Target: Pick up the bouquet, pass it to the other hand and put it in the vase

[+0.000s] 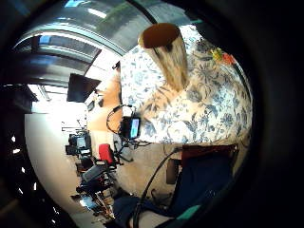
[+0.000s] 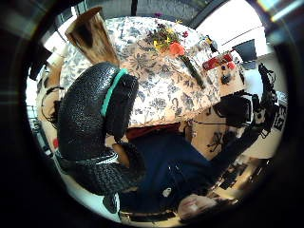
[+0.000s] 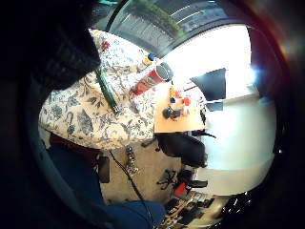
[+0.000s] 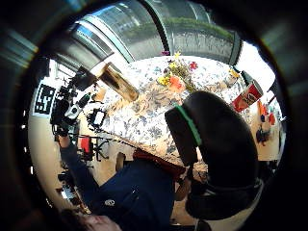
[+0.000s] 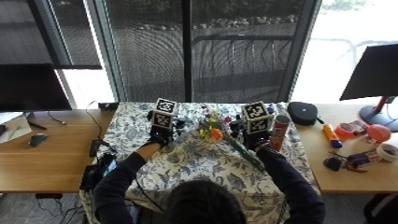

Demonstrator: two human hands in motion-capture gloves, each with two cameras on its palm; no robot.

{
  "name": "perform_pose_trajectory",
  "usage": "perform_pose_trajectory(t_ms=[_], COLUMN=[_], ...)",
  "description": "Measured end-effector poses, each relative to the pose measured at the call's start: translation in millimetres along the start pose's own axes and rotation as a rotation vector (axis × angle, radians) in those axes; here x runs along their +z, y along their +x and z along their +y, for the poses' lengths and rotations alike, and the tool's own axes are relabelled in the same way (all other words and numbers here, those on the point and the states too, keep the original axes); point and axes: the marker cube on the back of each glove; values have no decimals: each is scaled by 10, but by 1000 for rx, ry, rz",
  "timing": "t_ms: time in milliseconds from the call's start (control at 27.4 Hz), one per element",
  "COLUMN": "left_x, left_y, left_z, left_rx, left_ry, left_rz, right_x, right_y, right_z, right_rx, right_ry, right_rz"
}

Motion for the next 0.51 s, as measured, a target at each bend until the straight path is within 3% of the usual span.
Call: perform_pose_trajectory(t_ms=[512], left_x=[-19], left_y=[54], left_z=[129], left_rx=[-6], left_ry=[-12], left_rz=[43], right_x=[-47], right_y=[79], right_z=[-29], right_rx=[14], right_ry=[-66], right_rz=[-113])
